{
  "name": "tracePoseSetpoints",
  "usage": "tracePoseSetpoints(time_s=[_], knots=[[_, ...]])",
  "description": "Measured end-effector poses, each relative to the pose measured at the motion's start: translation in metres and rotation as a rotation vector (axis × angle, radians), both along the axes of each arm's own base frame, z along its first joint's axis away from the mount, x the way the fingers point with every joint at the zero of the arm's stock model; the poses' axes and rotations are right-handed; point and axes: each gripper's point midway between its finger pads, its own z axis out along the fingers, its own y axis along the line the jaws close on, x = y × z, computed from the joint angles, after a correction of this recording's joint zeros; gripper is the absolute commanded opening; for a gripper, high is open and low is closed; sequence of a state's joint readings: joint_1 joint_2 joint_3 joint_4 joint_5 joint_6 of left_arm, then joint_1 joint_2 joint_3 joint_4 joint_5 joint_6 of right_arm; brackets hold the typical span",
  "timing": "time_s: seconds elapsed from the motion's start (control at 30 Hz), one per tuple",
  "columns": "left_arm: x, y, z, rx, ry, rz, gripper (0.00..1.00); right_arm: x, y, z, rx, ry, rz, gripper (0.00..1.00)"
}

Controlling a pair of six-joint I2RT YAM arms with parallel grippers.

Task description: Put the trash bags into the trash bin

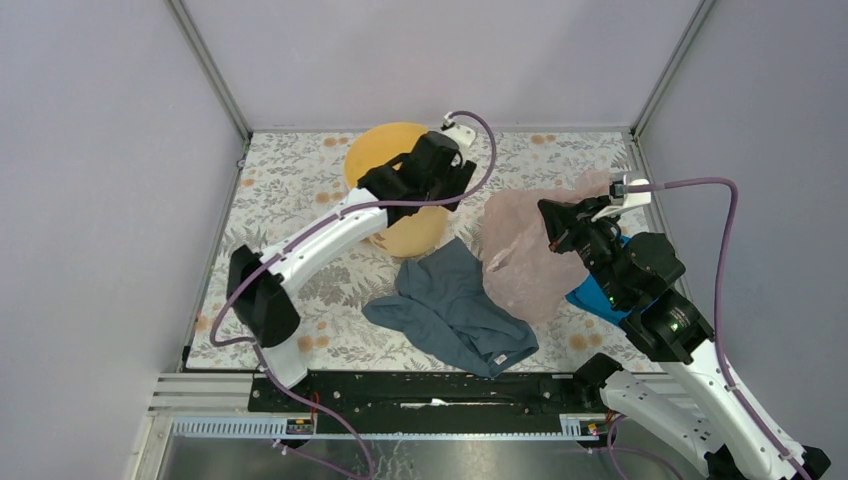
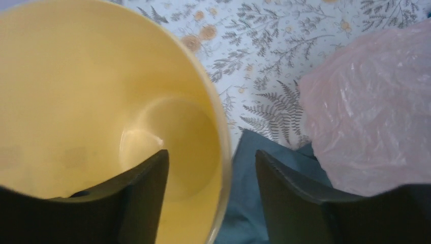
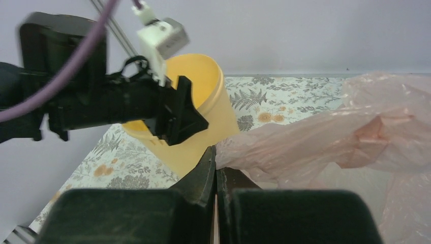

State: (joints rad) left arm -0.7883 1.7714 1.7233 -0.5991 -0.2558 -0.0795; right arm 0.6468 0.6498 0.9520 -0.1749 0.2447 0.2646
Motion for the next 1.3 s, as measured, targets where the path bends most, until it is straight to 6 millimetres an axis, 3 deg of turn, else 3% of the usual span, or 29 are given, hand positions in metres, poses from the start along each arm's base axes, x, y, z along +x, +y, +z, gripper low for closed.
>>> tracePoseSetpoints(time_s=[0.1, 0.27, 0.4, 0.5, 0.63, 0.77, 0.87, 1.0, 1.2, 1.3], knots=[[-0.004, 0.013, 0.023, -0.038, -0.06, 0.023, 0.85, 0.001, 0.0, 0.0, -0.008, -0.002, -0.002, 0.0], [-0.02, 0.043, 0.091, -0.184, -0.236, 0.07, 0.95, 0.015, 0.008, 0.021, -0.049, -0.019, -0.006, 0.0], [-0.042, 0.081, 0.148, -0.332, -0.425, 0.132, 0.99, 0.039, 0.026, 0.07, -0.067, -0.074, 0.002, 0.0], [-0.059, 0.112, 0.175, -0.433, -0.558, 0.191, 0.99, 0.053, 0.047, 0.104, -0.058, -0.122, 0.053, 0.0], [-0.077, 0.148, 0.194, -0.51, -0.694, 0.264, 0.99, 0.067, 0.091, 0.157, -0.029, -0.22, 0.198, 0.0], [-0.081, 0.175, 0.209, -0.552, -0.789, 0.374, 0.99, 0.069, 0.131, 0.21, 0.055, -0.356, 0.358, 0.0], [-0.081, 0.188, 0.21, -0.561, -0.82, 0.436, 0.99, 0.064, 0.159, 0.254, 0.159, -0.475, 0.493, 0.0], [-0.08, 0.196, 0.206, -0.556, -0.838, 0.481, 0.99, 0.06, 0.176, 0.286, 0.246, -0.585, 0.59, 0.0], [-0.086, 0.207, 0.207, -0.576, -0.86, 0.516, 0.99, 0.061, 0.18, 0.299, 0.279, -0.658, 0.598, 0.0], [-0.091, 0.213, 0.213, -0.603, -0.877, 0.528, 0.99, 0.065, 0.174, 0.276, 0.245, -0.639, 0.555, 0.0]])
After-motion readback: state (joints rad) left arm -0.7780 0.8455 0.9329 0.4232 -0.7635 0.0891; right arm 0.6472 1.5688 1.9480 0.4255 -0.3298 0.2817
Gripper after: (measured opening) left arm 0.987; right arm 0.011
